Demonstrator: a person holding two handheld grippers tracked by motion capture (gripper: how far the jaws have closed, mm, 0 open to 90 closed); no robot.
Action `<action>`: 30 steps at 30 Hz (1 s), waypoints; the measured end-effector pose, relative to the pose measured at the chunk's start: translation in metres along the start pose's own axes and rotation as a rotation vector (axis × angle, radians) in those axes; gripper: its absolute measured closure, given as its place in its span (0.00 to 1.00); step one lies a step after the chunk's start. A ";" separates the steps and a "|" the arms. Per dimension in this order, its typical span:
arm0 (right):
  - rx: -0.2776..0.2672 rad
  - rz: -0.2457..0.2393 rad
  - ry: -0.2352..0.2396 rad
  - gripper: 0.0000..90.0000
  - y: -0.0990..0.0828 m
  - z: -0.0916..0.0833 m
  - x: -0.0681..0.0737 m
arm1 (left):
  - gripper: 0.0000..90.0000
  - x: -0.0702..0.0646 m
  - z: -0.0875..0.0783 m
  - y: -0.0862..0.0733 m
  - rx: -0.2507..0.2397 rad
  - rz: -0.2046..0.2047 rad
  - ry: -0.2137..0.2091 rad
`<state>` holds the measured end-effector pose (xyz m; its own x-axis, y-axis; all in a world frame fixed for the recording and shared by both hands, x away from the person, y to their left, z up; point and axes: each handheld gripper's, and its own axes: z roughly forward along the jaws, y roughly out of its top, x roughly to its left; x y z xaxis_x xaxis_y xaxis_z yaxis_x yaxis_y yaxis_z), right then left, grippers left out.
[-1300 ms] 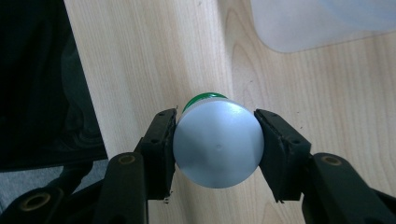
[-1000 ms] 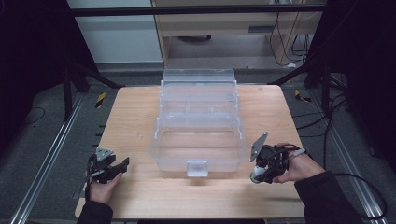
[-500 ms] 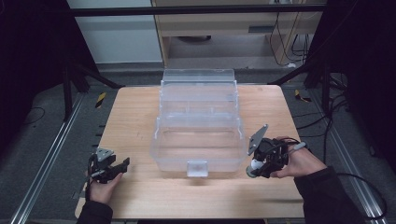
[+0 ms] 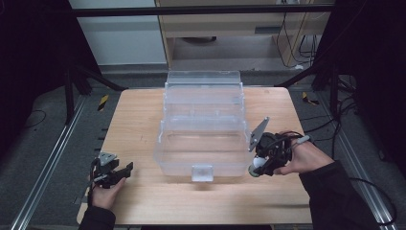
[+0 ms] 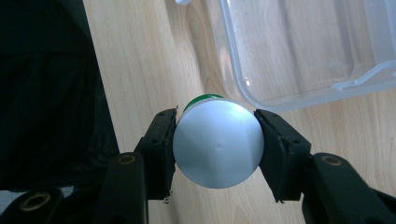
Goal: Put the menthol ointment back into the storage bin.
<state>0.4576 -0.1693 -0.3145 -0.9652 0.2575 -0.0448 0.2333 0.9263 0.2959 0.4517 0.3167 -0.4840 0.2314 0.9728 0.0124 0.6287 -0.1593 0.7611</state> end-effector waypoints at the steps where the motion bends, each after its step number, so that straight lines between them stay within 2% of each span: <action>1: 0.000 -0.007 0.001 0.56 0.001 -0.001 -0.001 | 0.45 0.000 0.000 0.000 0.001 -0.001 -0.001; 3: 0.006 0.003 0.002 0.56 0.005 -0.003 -0.002 | 0.45 0.000 0.000 0.000 0.001 -0.002 -0.001; 14: -0.002 -0.005 0.006 0.56 0.019 -0.008 -0.013 | 0.45 0.000 0.000 0.000 0.000 -0.001 -0.001; 30: -0.023 0.004 -0.017 0.56 0.032 0.000 -0.038 | 0.45 0.001 0.000 0.000 -0.001 0.002 -0.004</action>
<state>0.5017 -0.1498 -0.3033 -0.9621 0.2661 -0.0593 0.2345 0.9187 0.3178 0.4518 0.3173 -0.4837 0.2352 0.9719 0.0114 0.6277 -0.1608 0.7617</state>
